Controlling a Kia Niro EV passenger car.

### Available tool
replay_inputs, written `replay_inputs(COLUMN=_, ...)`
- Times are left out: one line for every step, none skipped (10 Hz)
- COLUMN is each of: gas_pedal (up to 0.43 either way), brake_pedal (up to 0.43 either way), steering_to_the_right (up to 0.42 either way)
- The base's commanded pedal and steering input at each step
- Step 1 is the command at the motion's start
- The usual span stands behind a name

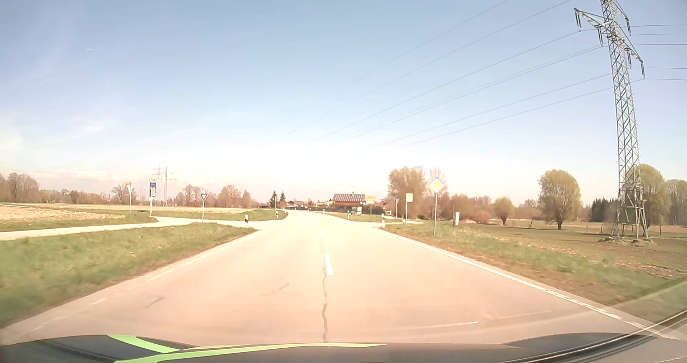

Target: Follow the waypoints while adhering to traffic rules and regulations

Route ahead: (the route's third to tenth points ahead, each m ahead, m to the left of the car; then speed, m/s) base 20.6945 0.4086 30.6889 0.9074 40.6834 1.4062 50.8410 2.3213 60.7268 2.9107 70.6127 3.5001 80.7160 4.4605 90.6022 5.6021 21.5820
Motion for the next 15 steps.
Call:
replay_inputs(gas_pedal=0.350, brake_pedal=0.000, steering_to_the_right=-0.006)
replay_inputs(gas_pedal=0.350, brake_pedal=0.000, steering_to_the_right=-0.006)
replay_inputs(gas_pedal=0.350, brake_pedal=0.000, steering_to_the_right=-0.007)
replay_inputs(gas_pedal=0.350, brake_pedal=0.000, steering_to_the_right=-0.008)
replay_inputs(gas_pedal=0.350, brake_pedal=0.000, steering_to_the_right=-0.008)
replay_inputs(gas_pedal=0.339, brake_pedal=0.000, steering_to_the_right=-0.008)
replay_inputs(gas_pedal=0.339, brake_pedal=0.000, steering_to_the_right=-0.008)
replay_inputs(gas_pedal=0.339, brake_pedal=0.000, steering_to_the_right=-0.008)
replay_inputs(gas_pedal=0.339, brake_pedal=0.000, steering_to_the_right=-0.008)
replay_inputs(gas_pedal=0.339, brake_pedal=0.000, steering_to_the_right=-0.008)
replay_inputs(gas_pedal=0.339, brake_pedal=0.000, steering_to_the_right=-0.007)
replay_inputs(gas_pedal=0.331, brake_pedal=0.000, steering_to_the_right=-0.008)
replay_inputs(gas_pedal=0.331, brake_pedal=0.000, steering_to_the_right=-0.008)
replay_inputs(gas_pedal=0.331, brake_pedal=0.000, steering_to_the_right=-0.008)
replay_inputs(gas_pedal=0.331, brake_pedal=0.000, steering_to_the_right=-0.008)
